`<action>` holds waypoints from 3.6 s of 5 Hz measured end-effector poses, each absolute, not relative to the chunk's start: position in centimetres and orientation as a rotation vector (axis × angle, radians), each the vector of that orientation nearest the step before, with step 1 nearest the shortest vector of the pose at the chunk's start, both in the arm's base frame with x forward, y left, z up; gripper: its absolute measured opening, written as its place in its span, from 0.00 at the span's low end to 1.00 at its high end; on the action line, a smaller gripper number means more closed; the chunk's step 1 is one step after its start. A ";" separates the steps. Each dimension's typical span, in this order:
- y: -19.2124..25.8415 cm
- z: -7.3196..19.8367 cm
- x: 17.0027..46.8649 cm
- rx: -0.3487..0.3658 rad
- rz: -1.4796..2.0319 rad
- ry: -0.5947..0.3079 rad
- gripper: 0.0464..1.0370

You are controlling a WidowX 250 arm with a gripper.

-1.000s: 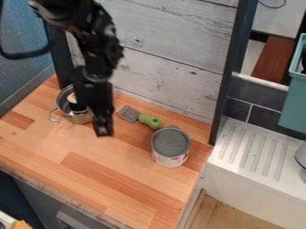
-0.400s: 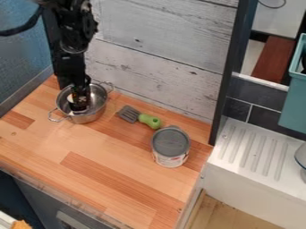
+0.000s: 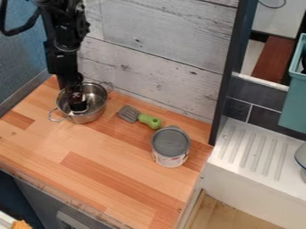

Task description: Take roll out of the pot and put it on the bottom right side of the table

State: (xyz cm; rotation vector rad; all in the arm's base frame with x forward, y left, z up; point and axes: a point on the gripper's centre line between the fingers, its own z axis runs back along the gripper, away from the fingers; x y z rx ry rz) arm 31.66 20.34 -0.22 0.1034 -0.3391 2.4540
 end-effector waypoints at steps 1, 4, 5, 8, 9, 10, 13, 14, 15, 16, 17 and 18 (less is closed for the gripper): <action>20.9 -1.6 32.0 0.142 2.465 -0.308 0.96; 21.1 -4.1 33.1 0.105 2.495 -0.214 0.64; 21.5 -4.1 33.0 0.116 2.498 -0.245 0.44; 19.5 0.3 31.0 0.026 2.528 -0.275 0.38; 17.4 2.7 30.7 -0.035 2.506 -0.312 0.38; 12.6 4.0 29.7 -0.063 2.440 -0.366 0.38; 2.0 2.3 26.5 -0.140 2.329 -0.275 0.38; -0.9 0.2 25.2 -0.150 2.260 -0.269 0.38; -2.6 -2.1 24.4 -0.113 2.224 -0.268 0.38; -3.8 -3.8 23.9 -0.079 2.191 -0.279 0.38; -4.0 -4.9 24.1 -0.041 2.180 -0.264 0.43; -4.2 -5.3 24.4 -0.009 2.163 -0.238 0.75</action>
